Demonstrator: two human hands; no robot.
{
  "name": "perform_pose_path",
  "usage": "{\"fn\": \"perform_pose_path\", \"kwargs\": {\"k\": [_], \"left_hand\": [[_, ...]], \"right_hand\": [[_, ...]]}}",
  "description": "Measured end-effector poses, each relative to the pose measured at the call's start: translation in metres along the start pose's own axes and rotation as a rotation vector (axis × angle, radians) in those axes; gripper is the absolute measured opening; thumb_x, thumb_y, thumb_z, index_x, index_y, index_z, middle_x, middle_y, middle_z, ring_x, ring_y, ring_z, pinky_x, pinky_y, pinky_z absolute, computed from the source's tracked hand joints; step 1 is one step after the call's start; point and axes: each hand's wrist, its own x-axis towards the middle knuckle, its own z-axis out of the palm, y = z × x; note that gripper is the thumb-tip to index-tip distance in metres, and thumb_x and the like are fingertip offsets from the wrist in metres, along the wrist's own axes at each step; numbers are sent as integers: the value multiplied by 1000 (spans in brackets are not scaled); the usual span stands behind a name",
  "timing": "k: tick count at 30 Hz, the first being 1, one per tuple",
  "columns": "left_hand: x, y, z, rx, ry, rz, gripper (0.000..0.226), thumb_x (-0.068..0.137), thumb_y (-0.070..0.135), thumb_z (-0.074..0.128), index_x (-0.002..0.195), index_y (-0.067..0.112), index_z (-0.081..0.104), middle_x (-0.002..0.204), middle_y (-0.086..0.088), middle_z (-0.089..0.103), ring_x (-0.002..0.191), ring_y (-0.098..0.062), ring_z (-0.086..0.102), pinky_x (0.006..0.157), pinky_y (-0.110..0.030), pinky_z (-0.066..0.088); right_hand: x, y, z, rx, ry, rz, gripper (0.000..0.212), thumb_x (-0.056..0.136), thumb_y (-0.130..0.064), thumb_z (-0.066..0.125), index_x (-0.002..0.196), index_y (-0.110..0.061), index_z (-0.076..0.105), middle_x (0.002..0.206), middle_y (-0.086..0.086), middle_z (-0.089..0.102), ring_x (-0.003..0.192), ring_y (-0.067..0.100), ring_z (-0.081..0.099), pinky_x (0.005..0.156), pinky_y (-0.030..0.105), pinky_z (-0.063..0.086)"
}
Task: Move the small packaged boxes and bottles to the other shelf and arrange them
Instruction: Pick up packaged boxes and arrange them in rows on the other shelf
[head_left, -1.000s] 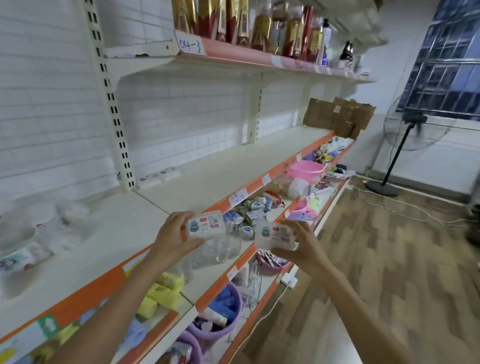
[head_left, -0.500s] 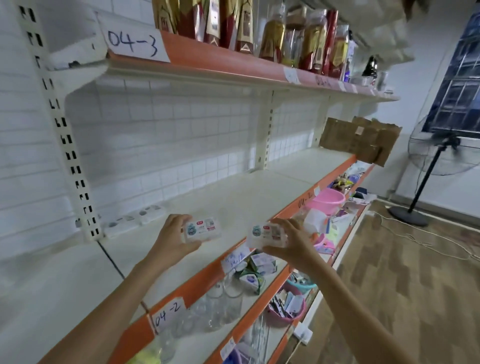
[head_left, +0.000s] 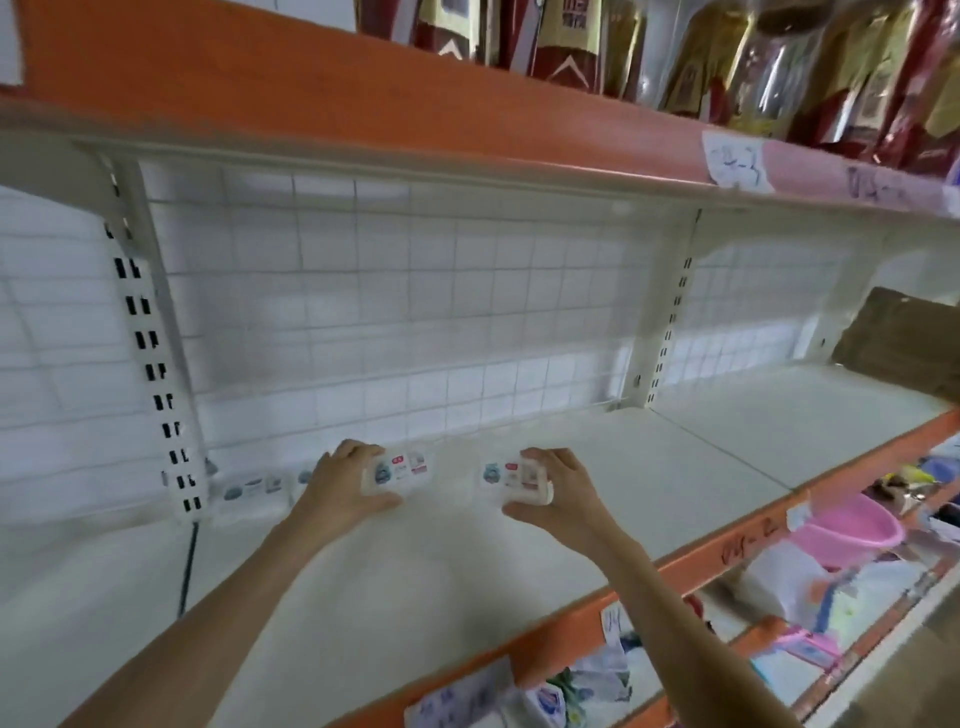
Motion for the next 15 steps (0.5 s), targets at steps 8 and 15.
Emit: {"fn": "perform_pose_path", "kwargs": {"k": [8, 15], "left_hand": [[24, -15, 8, 302, 54, -206, 67, 77, 64, 55, 133, 28, 44, 136, 6, 44, 134, -11, 27, 112, -40, -12], [24, -5, 20, 304, 71, -167, 95, 51, 81, 24, 126, 30, 50, 129, 10, 50, 133, -7, 29, 111, -34, -16]], "right_hand": [[96, 30, 19, -40, -244, -99, 75, 70, -37, 77, 134, -15, 43, 126, 3, 39, 121, 22, 39, 102, 31, 37], [126, 36, 49, 18, -320, -32, 77, 72, -36, 74, 137, -16, 39, 131, 5, 34, 125, 24, 33, 106, 32, 33]]}}
